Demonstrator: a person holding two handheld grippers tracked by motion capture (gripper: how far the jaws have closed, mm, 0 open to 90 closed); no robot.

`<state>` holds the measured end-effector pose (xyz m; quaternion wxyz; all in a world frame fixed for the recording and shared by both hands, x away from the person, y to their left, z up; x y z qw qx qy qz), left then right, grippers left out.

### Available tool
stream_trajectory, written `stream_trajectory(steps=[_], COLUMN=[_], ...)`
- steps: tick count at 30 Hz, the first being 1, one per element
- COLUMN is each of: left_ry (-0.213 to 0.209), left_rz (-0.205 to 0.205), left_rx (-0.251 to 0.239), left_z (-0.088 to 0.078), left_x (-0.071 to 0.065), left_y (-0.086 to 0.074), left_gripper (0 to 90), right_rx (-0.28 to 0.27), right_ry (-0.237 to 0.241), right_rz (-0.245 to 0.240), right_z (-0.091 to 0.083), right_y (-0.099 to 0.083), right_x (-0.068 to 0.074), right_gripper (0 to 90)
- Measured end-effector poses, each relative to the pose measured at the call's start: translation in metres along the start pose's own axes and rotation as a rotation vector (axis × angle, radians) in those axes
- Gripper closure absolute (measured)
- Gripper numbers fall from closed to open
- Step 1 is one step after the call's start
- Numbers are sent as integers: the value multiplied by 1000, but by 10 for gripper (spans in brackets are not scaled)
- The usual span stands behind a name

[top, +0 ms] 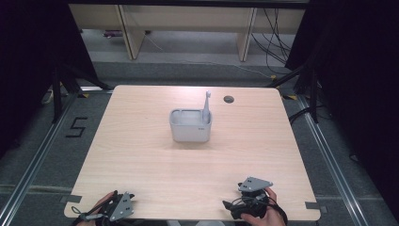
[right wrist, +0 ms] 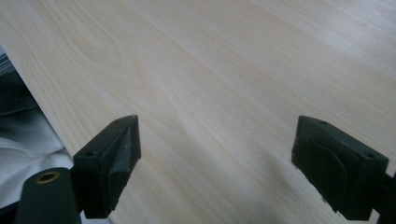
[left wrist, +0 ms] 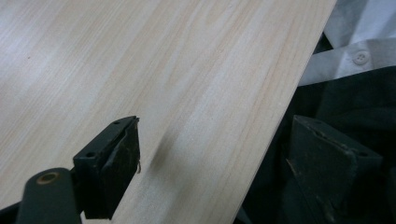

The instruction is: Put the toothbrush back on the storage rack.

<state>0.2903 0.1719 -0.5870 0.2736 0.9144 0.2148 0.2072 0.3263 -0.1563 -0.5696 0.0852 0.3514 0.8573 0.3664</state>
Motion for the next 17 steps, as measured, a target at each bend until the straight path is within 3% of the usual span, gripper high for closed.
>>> stream_trajectory(steps=[6, 17], left_ry=[-2, -1], left_rz=[1, 1], left_rx=[0, 0], left_z=[0, 0], left_x=[0, 1], left_y=[0, 0], left_gripper=[166, 166], right_rx=[-10, -1], right_ry=[13, 5], right_rz=[-25, -21], right_z=[1, 1], right_y=[2, 0], right_x=[0, -1], right_gripper=[162, 162])
Point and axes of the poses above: each handheld gripper's, and its own axes: z roughly forward along the jaws, y roughly out of its top, x roughly to its left, the point moved 10 cm from there along z, roughly forward along the jaws, and after that the axes turned 4 degrees about y, right-handed, at the moved point
